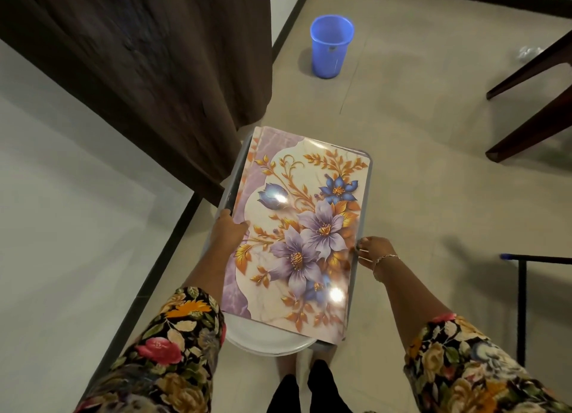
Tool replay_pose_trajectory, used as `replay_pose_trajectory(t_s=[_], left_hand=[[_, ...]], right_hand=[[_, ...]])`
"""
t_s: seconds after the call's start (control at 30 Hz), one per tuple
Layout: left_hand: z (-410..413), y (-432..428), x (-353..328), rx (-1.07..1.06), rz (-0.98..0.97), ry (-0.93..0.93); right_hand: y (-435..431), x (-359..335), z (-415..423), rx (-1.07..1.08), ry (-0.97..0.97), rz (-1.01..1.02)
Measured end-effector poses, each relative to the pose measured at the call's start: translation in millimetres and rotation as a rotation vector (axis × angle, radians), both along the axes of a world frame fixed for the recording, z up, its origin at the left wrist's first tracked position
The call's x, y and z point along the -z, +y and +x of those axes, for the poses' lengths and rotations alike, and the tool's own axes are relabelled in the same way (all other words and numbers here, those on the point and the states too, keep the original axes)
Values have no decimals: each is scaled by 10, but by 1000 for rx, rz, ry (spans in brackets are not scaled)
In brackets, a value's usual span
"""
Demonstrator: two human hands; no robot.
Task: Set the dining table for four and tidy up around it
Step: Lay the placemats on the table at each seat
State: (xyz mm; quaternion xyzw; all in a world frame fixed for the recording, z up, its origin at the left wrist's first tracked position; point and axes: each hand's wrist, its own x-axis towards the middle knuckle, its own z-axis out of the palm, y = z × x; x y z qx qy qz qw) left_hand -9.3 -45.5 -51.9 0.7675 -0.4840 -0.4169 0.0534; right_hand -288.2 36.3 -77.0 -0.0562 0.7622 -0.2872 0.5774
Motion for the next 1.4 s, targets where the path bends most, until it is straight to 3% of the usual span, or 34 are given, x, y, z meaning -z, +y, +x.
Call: replay_pose_trajectory(t_s=[0.27,0.4,0.53,0.77,0.97,1.17,1.4], left_hand=[[47,-3,31,-104,52,85],[68,9,-53,-52,-13,107],[64,-9,-182,-80,-33,244],[69,38,-385,-256,76,460],[98,124,-471,-269,29,464],[125,262,-672,-332,-100,517],[119,338,-1133,-237,-231,500]], right_hand=[[-29,115,2,15,-18,-3],[-8,187,-13,166,-79,-28],[48,200,15,221,-133,-53],[39,-5,101,30,-54,-57],[42,-108,111,93,21,-148],[110,-503,167,125,-173,-454],[175,-1015,170,87,-24,-596]])
